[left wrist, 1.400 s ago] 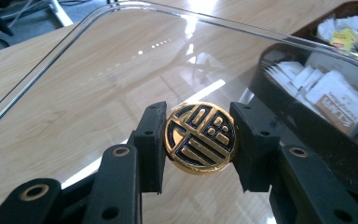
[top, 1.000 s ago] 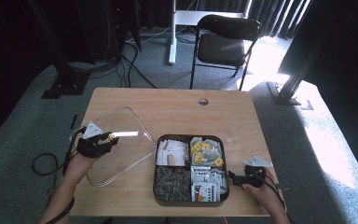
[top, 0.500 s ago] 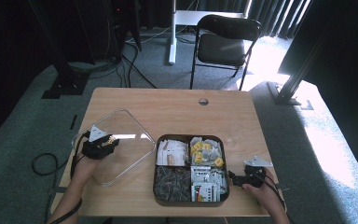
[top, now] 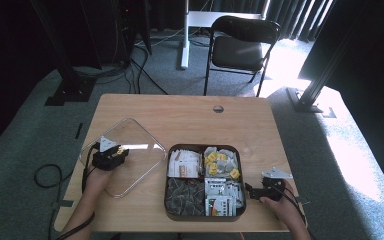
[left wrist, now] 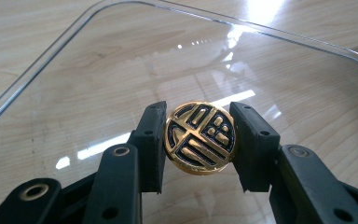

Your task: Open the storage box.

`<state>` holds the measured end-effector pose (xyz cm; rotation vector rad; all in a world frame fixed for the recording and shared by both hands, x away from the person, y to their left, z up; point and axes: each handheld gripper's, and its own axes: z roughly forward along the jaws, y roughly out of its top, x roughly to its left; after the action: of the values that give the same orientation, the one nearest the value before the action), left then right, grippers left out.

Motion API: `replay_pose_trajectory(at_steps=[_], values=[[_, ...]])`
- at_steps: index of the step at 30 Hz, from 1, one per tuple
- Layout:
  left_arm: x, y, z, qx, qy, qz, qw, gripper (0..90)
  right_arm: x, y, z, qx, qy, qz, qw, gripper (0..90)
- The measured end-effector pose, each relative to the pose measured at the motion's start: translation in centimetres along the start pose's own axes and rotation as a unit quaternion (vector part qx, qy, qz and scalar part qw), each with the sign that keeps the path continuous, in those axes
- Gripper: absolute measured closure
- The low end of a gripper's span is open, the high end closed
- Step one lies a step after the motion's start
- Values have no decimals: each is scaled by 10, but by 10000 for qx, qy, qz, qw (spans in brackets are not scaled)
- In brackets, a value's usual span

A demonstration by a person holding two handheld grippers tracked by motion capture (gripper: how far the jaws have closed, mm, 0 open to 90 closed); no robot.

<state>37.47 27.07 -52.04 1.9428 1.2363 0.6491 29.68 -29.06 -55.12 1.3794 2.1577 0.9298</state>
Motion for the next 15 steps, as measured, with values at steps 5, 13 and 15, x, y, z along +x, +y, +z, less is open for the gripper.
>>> replay_pose_trajectory(at_steps=[5,13,15], values=[[2,-4,7,42,-35,-94,9999,589,0,0,0,2,1,2,10000,107],[6,-6,16,192,-64,-128,9997,589,0,0,0,2,1,2,10000,107],[6,-5,18,210,-41,-118,9997,589,0,0,0,2,-1,1,10000,107]])
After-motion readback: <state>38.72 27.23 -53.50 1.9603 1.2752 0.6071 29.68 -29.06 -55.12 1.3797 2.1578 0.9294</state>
